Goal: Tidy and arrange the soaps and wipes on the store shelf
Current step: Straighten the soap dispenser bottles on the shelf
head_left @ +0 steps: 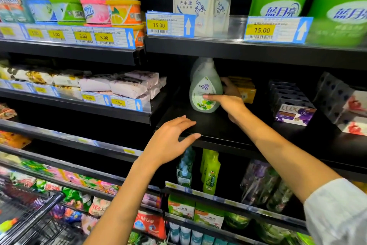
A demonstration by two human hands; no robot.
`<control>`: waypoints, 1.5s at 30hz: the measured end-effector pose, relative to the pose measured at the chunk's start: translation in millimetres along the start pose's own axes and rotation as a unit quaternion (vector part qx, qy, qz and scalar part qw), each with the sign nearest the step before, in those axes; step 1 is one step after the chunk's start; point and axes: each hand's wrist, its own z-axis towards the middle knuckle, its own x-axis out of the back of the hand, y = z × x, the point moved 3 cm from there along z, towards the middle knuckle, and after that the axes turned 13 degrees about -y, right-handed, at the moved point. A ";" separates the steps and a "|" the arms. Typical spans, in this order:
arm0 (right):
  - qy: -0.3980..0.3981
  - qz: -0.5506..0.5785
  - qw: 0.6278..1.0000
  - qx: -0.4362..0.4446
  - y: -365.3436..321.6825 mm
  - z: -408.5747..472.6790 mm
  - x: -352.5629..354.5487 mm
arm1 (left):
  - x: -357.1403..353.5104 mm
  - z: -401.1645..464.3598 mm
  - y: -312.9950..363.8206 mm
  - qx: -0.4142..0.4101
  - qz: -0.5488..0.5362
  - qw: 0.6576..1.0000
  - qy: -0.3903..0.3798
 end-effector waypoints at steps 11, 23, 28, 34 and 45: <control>0.025 0.117 0.993 0.024 -6.5 -67.1 22.6 | 11.1 80.9 31.3 0.034 -0.313 0.948 0.043; 0.055 0.066 0.995 0.046 -8.0 -68.2 13.7 | -14.6 92.2 28.4 0.061 -0.316 0.945 0.067; 0.027 0.033 0.997 0.058 -9.8 -70.0 10.1 | -19.7 96.5 25.5 0.069 -0.380 0.922 0.000; 0.017 0.082 0.995 0.045 -9.6 -66.9 13.4 | -18.5 97.5 27.6 0.078 -0.306 0.949 0.015; -0.052 0.083 0.993 0.070 -8.4 -67.2 8.1 | -10.9 88.1 23.9 0.042 -0.466 0.883 -0.028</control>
